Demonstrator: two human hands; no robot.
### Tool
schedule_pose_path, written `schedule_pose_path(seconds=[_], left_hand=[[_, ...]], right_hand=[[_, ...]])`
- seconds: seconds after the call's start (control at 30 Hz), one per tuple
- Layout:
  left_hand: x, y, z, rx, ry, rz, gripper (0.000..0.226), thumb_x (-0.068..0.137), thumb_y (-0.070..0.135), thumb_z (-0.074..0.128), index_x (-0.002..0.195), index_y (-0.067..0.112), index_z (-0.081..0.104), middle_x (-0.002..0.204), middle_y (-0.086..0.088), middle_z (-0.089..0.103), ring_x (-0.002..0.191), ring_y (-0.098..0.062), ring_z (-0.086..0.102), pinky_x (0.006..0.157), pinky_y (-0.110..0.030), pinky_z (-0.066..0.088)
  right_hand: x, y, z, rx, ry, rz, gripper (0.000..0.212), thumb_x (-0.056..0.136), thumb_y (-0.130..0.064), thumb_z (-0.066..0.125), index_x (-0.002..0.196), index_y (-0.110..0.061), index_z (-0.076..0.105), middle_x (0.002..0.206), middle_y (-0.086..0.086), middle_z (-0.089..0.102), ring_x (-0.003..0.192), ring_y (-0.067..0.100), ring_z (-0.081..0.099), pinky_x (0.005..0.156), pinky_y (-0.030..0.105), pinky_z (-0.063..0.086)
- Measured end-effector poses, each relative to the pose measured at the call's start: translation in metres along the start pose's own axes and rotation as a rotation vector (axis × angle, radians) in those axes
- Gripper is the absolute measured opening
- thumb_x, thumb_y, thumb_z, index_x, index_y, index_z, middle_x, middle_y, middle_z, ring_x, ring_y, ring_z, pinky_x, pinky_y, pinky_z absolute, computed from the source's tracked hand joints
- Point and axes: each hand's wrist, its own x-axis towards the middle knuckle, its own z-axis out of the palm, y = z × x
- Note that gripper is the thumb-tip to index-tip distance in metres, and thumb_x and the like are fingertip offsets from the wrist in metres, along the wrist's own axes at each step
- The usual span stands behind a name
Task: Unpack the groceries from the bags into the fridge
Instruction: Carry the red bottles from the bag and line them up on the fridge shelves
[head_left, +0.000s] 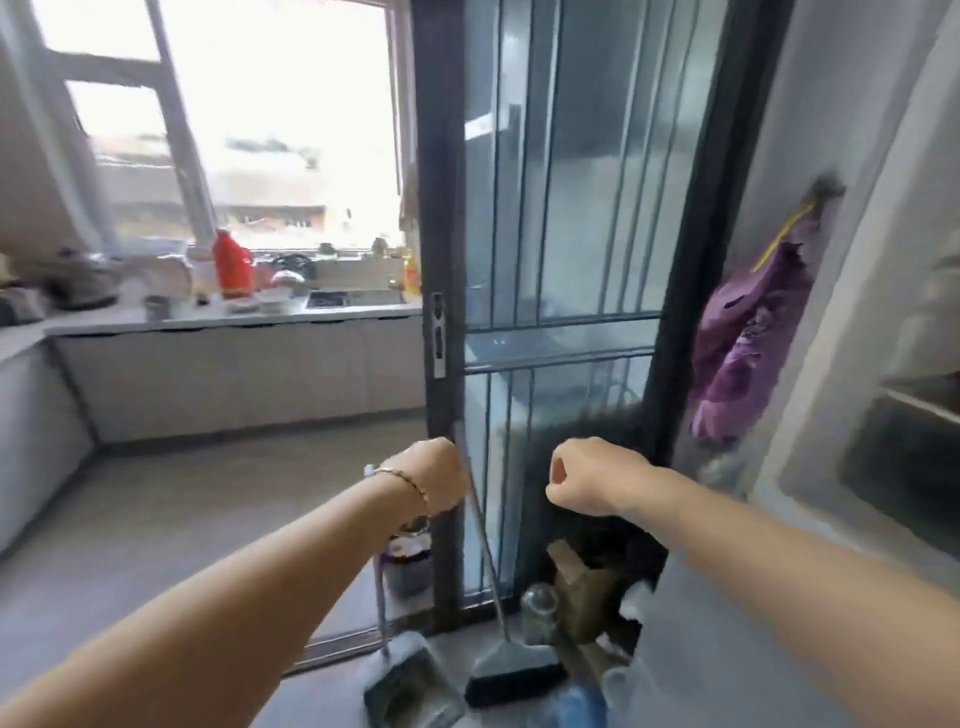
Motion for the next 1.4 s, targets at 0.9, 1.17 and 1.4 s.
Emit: schedule_pose_path(seconds=[0.9,1.17,1.4], left_hand=[[-0.803,-0.589,-0.041,-0.098,0.275,-1.498,0.028,0.091,0.030,0.045,0.110,0.017,0.062,0.116,-0.006,0.063,0.107,-0.028,0.059,0.086,-0.032,0.045],[-0.927,-0.715,-0.059,-0.168,0.387,-1.752,0.028,0.095,0.031,0.043,0.110,0.019,0.063,0.104,-0.003,0.065,0.094,-0.022,0.063,0.079,-0.031,0.049],[-1.016,-0.807,-0.067,-0.169,0.538,-1.906,0.026,0.098,0.027,0.038,0.104,0.015,0.061,0.088,-0.004,0.063,0.077,-0.020,0.058,0.068,-0.028,0.045]], right_hand=[[-0.423,-0.891,0.255,-0.238,-0.330,-1.586,0.027,0.095,-0.027,0.043,0.106,-0.011,0.063,0.088,0.002,0.051,0.081,0.019,0.045,0.073,0.026,0.042],[-0.508,-1.078,0.303,-0.287,-0.450,-1.749,0.030,0.095,-0.003,0.042,0.120,0.001,0.056,0.112,0.017,0.059,0.103,0.032,0.057,0.082,0.037,0.051],[-0.572,-1.219,0.347,-0.367,-0.399,-1.911,0.026,0.094,-0.025,0.044,0.108,-0.013,0.062,0.107,0.007,0.063,0.102,0.025,0.060,0.082,0.033,0.048]])
